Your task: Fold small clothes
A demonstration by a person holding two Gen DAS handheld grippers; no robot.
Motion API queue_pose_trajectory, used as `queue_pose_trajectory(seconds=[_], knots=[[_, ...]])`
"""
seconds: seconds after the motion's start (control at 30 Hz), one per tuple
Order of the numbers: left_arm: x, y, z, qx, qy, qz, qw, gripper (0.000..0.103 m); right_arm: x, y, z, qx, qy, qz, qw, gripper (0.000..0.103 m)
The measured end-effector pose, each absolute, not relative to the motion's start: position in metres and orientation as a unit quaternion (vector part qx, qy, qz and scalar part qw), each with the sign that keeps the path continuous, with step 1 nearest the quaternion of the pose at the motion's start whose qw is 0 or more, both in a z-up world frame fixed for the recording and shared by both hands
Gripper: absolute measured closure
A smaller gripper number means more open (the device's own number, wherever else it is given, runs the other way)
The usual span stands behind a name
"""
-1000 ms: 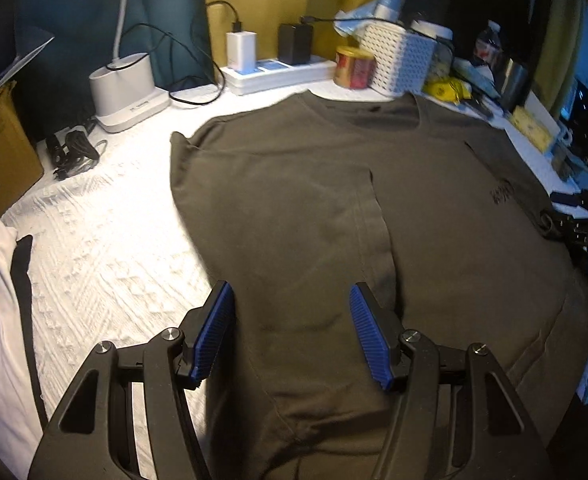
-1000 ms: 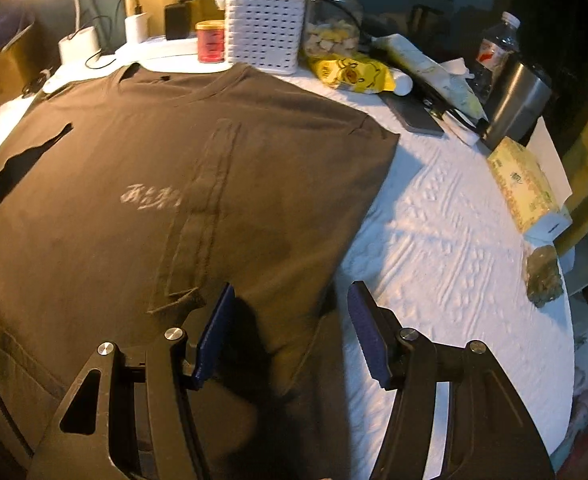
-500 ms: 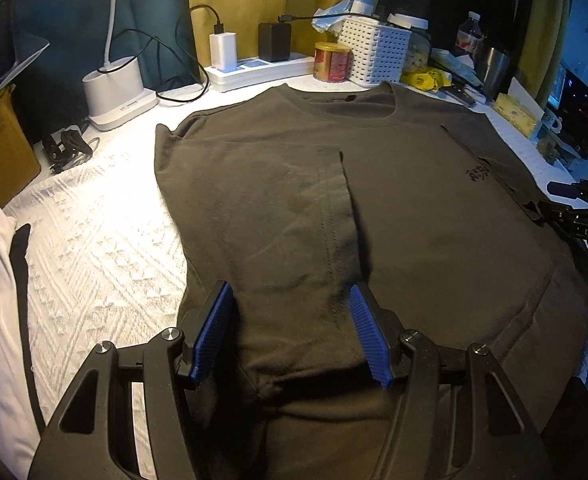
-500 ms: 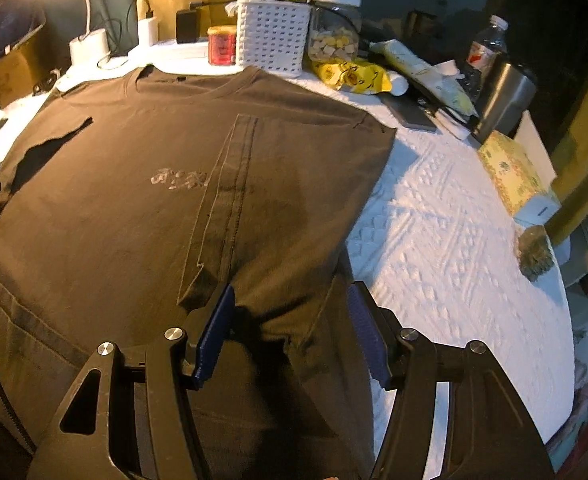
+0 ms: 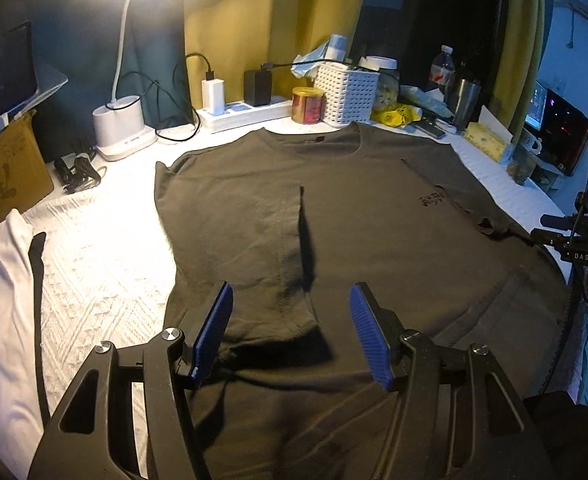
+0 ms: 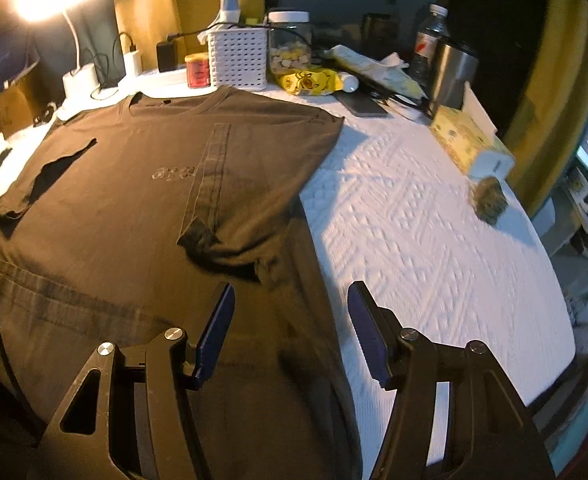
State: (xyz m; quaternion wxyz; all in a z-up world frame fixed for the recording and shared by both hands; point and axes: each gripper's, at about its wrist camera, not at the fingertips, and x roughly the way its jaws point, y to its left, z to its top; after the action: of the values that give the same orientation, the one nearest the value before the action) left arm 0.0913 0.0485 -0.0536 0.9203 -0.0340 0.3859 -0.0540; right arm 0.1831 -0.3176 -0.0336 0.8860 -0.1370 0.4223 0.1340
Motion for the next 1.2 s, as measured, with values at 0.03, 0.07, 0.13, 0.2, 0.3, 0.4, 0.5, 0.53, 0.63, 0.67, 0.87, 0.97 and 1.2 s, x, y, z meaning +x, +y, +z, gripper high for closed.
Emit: queue_pose_trajectory(seconds=[0.03, 0.07, 0.13, 0.2, 0.3, 0.4, 0.5, 0.53, 0.63, 0.67, 0.87, 0.97, 1.2], knots=[[0.089, 0.047, -0.053, -0.034, 0.385, -0.054, 0.921, 0.042, 0.179, -0.320, -0.034, -0.131, 0.423, 0.135, 0.886, 0.041], [0.086, 0.044, -0.053, -0.033, 0.384, -0.056, 0.921, 0.042, 0.174, -0.322, -0.035, -0.127, 0.424, 0.139, 0.886, 0.041], [0.082, 0.041, -0.054, -0.032, 0.383, -0.057, 0.921, 0.042, 0.163, -0.323, -0.036, -0.120, 0.425, 0.152, 0.884, 0.041], [0.078, 0.037, -0.056, -0.034, 0.384, -0.058, 0.921, 0.042, 0.157, -0.324, -0.037, -0.117, 0.423, 0.160, 0.884, 0.041], [0.071, 0.034, -0.058, -0.034, 0.386, -0.057, 0.920, 0.042, 0.148, -0.327, -0.038, -0.108, 0.422, 0.169, 0.884, 0.041], [0.066, 0.030, -0.061, -0.033, 0.390, -0.054, 0.919, 0.042, 0.144, -0.332, -0.043, -0.102, 0.427, 0.172, 0.882, 0.041], [0.060, 0.029, -0.063, -0.029, 0.395, -0.049, 0.917, 0.042, 0.143, -0.338, -0.052, -0.097, 0.437, 0.167, 0.878, 0.041], [0.056, 0.031, -0.064, -0.028, 0.397, -0.045, 0.916, 0.042, 0.143, -0.340, -0.055, -0.093, 0.440, 0.166, 0.878, 0.041], [0.049, 0.038, -0.065, -0.030, 0.400, -0.031, 0.916, 0.042, 0.142, -0.346, -0.060, -0.086, 0.444, 0.162, 0.877, 0.041], [0.046, 0.043, -0.066, -0.030, 0.401, -0.023, 0.915, 0.042, 0.142, -0.348, -0.062, -0.084, 0.444, 0.160, 0.877, 0.041], [0.016, 0.077, -0.066, -0.055, 0.384, 0.031, 0.921, 0.042, 0.144, -0.340, -0.063, -0.081, 0.437, 0.178, 0.878, 0.041], [0.001, 0.096, -0.071, -0.065, 0.386, 0.057, 0.918, 0.042, 0.144, -0.328, -0.065, -0.087, 0.433, 0.192, 0.876, 0.046], [-0.022, 0.112, -0.086, -0.076, 0.403, 0.058, 0.910, 0.042, 0.146, -0.324, -0.065, -0.094, 0.426, 0.181, 0.881, 0.088]])
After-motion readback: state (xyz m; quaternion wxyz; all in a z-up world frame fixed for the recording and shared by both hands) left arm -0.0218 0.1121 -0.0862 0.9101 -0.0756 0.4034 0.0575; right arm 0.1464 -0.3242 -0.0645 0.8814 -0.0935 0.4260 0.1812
